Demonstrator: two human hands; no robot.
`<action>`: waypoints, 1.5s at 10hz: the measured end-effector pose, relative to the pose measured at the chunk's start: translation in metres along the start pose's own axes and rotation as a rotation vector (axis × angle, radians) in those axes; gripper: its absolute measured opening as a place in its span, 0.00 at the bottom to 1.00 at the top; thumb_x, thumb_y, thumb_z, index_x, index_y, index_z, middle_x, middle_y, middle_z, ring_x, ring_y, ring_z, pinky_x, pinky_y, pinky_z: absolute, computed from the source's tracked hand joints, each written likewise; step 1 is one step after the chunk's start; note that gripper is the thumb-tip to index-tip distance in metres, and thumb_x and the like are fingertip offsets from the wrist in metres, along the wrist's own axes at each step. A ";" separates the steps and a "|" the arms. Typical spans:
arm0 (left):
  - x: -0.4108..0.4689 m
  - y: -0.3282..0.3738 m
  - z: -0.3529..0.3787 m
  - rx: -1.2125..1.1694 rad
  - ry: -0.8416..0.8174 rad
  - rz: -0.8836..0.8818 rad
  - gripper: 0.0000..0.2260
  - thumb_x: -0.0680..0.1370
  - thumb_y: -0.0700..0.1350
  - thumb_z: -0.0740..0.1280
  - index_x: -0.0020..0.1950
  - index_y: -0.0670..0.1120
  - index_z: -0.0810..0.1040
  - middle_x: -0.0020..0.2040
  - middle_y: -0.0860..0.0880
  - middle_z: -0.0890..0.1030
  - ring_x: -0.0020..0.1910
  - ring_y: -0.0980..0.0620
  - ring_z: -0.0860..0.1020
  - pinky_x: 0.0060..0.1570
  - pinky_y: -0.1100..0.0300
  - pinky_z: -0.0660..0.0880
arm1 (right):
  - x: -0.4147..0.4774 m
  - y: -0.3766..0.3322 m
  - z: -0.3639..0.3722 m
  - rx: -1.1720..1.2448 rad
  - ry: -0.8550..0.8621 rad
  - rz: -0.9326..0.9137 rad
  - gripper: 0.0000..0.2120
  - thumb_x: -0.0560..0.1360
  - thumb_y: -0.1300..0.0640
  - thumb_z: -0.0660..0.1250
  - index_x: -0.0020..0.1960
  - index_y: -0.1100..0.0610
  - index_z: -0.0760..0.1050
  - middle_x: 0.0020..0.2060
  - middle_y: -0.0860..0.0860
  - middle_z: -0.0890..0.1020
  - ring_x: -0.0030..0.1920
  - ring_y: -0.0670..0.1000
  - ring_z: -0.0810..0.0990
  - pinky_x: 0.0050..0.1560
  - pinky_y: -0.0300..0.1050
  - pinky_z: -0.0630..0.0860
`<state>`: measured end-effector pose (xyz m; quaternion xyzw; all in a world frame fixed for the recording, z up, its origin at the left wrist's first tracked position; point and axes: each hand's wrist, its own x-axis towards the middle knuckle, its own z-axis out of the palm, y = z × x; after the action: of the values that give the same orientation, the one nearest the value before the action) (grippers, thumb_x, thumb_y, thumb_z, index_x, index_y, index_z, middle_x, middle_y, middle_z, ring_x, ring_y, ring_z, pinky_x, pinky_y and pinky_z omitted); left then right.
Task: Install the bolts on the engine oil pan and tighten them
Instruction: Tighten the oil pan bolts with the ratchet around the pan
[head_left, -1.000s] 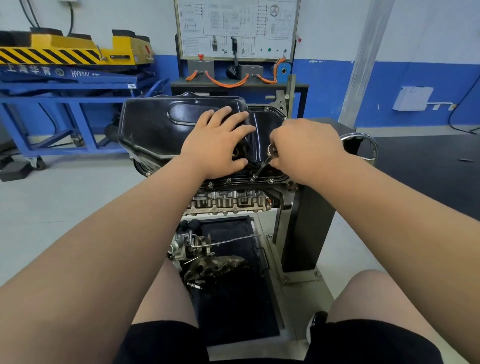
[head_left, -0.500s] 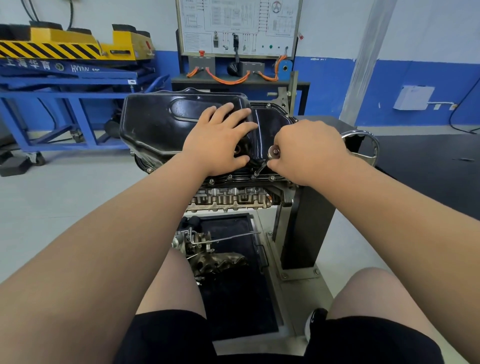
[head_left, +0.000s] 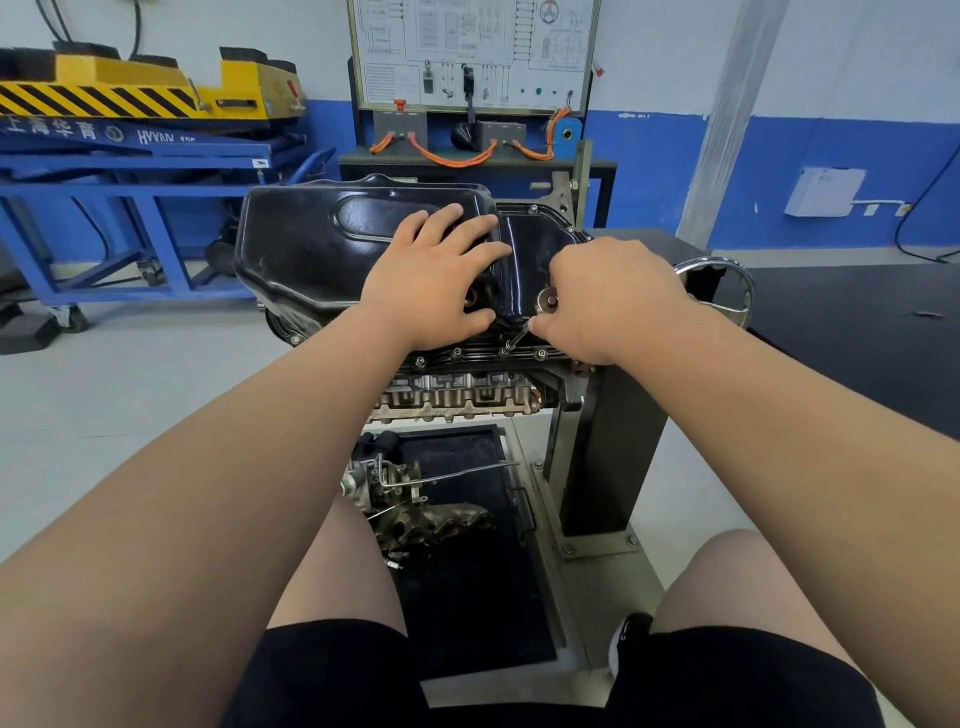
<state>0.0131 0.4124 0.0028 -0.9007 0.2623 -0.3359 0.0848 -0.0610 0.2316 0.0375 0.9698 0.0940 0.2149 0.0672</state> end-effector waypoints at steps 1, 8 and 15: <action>0.000 0.000 0.000 -0.004 -0.002 -0.001 0.32 0.72 0.62 0.65 0.74 0.56 0.62 0.77 0.51 0.59 0.76 0.44 0.55 0.72 0.45 0.51 | 0.000 0.000 0.002 0.018 -0.008 -0.008 0.15 0.74 0.42 0.64 0.42 0.52 0.67 0.31 0.50 0.70 0.30 0.51 0.69 0.30 0.44 0.67; -0.001 -0.001 -0.003 0.005 -0.038 0.022 0.41 0.67 0.73 0.61 0.75 0.55 0.61 0.77 0.50 0.58 0.76 0.43 0.54 0.72 0.44 0.50 | 0.000 -0.002 -0.018 0.010 0.119 -0.102 0.13 0.77 0.41 0.58 0.44 0.50 0.69 0.32 0.46 0.68 0.36 0.52 0.71 0.28 0.42 0.60; -0.003 -0.002 -0.004 -0.053 -0.026 0.034 0.37 0.66 0.65 0.60 0.73 0.51 0.66 0.77 0.49 0.60 0.76 0.42 0.55 0.72 0.45 0.50 | 0.000 -0.040 -0.009 -0.031 0.104 -0.155 0.16 0.78 0.45 0.58 0.57 0.54 0.74 0.30 0.47 0.61 0.35 0.51 0.69 0.26 0.43 0.54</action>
<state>0.0094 0.4152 0.0049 -0.9023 0.2852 -0.3155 0.0703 -0.0705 0.2714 0.0385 0.9460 0.1688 0.2606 0.0934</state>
